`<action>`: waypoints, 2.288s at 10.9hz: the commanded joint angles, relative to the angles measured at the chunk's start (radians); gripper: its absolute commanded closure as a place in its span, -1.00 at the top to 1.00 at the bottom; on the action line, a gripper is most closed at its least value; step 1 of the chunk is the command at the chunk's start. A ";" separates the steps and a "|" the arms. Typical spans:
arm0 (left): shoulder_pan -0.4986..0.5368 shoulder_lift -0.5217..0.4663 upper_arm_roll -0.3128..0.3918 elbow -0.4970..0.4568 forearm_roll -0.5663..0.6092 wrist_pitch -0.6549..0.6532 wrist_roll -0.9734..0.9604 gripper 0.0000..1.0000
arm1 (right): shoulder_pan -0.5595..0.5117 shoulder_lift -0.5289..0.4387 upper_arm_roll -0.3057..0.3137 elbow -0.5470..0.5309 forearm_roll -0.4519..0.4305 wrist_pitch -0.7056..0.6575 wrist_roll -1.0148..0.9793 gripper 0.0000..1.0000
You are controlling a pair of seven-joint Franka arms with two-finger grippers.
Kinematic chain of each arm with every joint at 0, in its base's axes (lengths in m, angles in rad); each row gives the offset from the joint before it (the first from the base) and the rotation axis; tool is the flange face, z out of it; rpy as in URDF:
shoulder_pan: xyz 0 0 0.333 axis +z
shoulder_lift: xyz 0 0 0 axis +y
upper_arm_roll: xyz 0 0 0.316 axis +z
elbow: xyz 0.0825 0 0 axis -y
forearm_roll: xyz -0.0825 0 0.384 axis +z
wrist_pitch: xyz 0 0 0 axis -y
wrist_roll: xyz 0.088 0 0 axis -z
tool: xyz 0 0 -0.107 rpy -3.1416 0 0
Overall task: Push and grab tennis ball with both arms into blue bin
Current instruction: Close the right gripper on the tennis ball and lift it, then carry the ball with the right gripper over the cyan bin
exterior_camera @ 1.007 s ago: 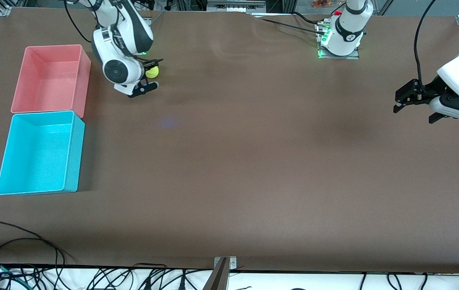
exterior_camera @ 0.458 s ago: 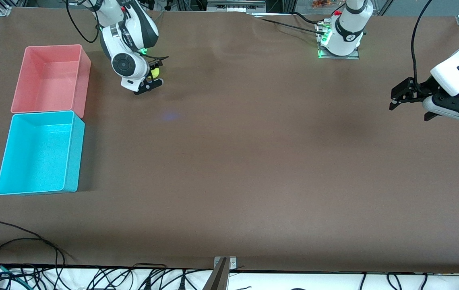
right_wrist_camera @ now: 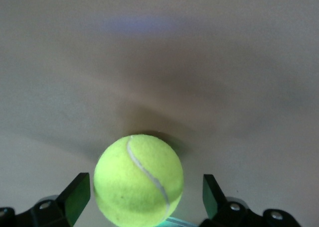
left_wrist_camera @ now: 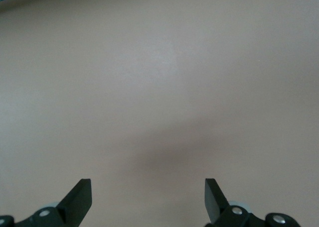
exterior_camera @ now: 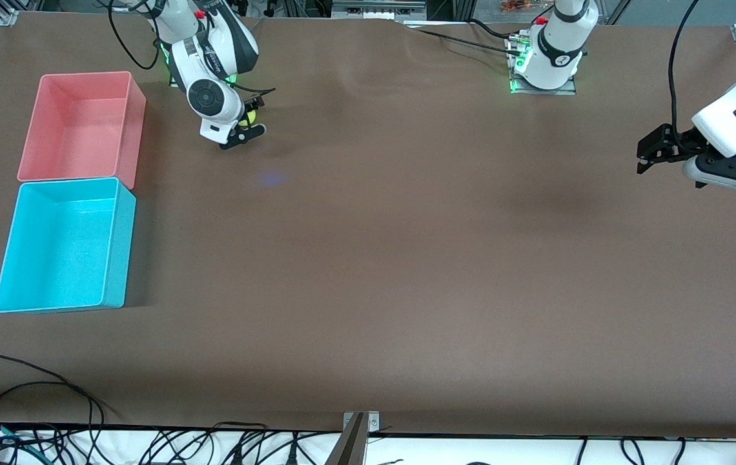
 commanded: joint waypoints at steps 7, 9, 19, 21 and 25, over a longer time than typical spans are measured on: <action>-0.021 0.008 -0.028 0.088 -0.008 -0.027 -0.028 1.00 | 0.018 0.031 -0.001 -0.037 0.020 0.095 0.047 -0.45; -0.023 0.011 -0.028 0.103 -0.037 -0.029 -0.028 1.00 | 0.016 0.010 -0.002 -0.028 0.022 0.094 0.047 -0.55; -0.017 0.021 -0.028 0.125 -0.074 -0.029 -0.028 1.00 | -0.082 0.074 -0.156 0.594 -0.110 -0.429 0.067 -0.54; -0.017 0.020 -0.027 0.125 -0.075 -0.029 -0.028 1.00 | -0.128 0.103 -0.180 0.723 -0.157 -0.494 0.034 -0.54; -0.021 0.022 -0.028 0.123 -0.077 -0.029 -0.031 1.00 | -0.263 0.183 -0.205 0.901 -0.236 -0.497 -0.090 -0.53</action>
